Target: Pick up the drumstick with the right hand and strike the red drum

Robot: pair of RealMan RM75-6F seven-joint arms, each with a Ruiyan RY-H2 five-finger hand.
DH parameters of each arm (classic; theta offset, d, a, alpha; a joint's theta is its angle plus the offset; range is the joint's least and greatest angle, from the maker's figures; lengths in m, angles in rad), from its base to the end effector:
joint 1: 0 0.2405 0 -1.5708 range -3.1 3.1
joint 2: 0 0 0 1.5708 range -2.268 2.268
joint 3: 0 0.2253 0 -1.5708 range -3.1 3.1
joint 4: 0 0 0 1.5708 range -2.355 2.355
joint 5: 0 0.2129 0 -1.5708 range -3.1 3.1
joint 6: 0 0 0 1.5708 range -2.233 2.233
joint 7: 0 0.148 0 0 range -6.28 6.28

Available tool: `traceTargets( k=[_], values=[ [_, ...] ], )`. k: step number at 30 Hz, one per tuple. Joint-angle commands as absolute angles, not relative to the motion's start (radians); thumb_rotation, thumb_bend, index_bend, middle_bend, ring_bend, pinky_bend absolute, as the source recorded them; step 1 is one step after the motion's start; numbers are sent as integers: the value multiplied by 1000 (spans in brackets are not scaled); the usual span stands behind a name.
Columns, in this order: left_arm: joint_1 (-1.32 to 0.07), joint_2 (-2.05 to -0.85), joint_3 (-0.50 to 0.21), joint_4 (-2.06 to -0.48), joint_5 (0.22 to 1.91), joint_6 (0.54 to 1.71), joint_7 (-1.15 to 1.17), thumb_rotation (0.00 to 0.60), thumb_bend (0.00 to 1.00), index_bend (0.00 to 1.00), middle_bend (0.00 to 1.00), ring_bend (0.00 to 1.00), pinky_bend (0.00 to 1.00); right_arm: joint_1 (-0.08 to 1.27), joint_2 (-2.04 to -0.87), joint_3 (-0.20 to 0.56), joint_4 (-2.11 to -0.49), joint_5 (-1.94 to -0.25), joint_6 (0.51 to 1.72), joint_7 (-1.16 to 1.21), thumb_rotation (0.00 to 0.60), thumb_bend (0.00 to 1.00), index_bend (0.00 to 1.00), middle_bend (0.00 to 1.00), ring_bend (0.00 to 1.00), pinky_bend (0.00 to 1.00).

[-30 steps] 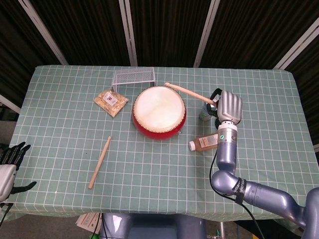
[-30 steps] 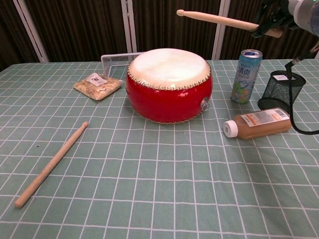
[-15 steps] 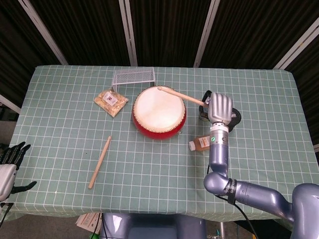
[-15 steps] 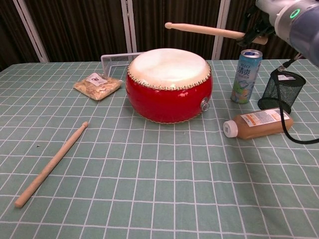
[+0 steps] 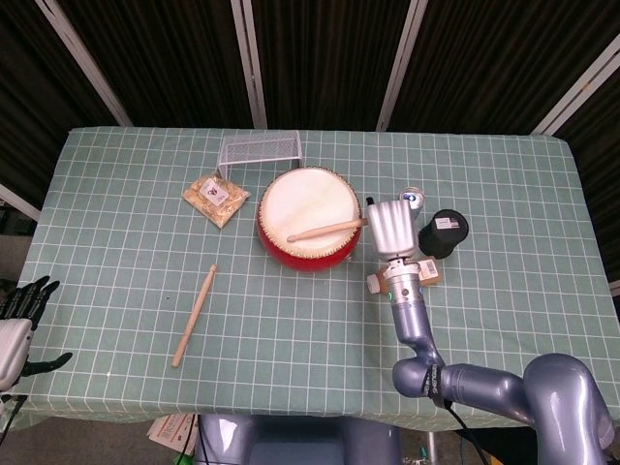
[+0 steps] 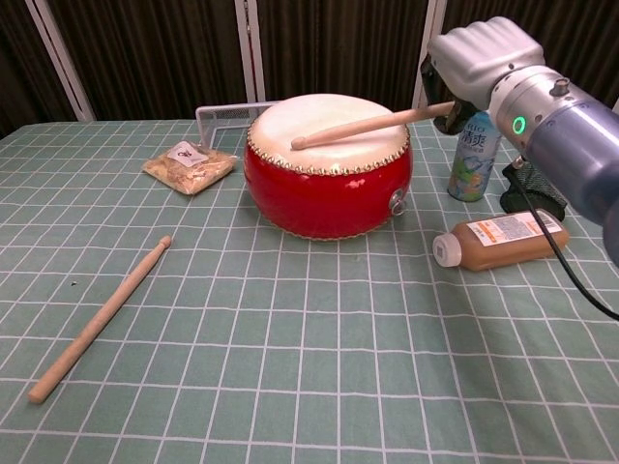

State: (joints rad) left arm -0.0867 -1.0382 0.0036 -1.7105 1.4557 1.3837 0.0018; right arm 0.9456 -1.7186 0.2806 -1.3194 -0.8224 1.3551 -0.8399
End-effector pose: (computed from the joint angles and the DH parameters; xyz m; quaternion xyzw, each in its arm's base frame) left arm -0.2883 0.1692 0.1387 -0.6061 -0.4456 -0.3393 0.5649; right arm -0.0755 -0.3790 0.0115 0.6464 -0.2353 0.3479 0.6370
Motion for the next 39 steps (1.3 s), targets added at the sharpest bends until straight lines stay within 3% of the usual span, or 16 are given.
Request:
traceTargets(
  k=[1,12,17,21,30,33,36,39],
  values=[
    [-89,-1038,2,-1716,1452,1381,8,600,0,0,0,0,0,931,-1712,401,-1386,-767,1386,-756,600,584,1000,1000,1000,947],
    [-89,-1037,3,-1731,1445,1377,16,600,0,0,0,0,0,878,-1658,554,-1496,-709,1412,-606,600,583,1000,1000,1000,947],
    [-91,-1034,1,-1739,1441,1375,22,600,0,0,0,0,0,852,-1661,681,-1572,-593,1400,-479,600,583,1000,1000,1000,947],
    [-89,-1033,4,-1735,1443,1377,14,600,0,0,0,0,0,855,-1652,700,-1569,-574,1389,-466,600,584,1000,1000,1000,947],
    [-90,-1034,2,-1736,1444,1377,6,600,0,0,0,0,0,867,-1675,667,-1524,-577,1365,-445,600,584,1000,1000,1000,947],
    [-91,-1035,1,-1739,1442,1376,11,600,0,0,0,0,0,878,-1693,625,-1476,-584,1341,-464,600,584,1000,1000,1000,947],
    [-90,-1034,2,-1739,1439,1374,7,600,0,0,0,0,0,897,-1713,510,-1388,-670,1331,-535,600,583,1000,1000,1000,947],
    [-93,-1031,2,-1742,1436,1367,-3,600,0,0,0,0,0,925,-1720,327,-1254,-830,1316,-685,600,583,1000,1000,1000,947]
  ],
)
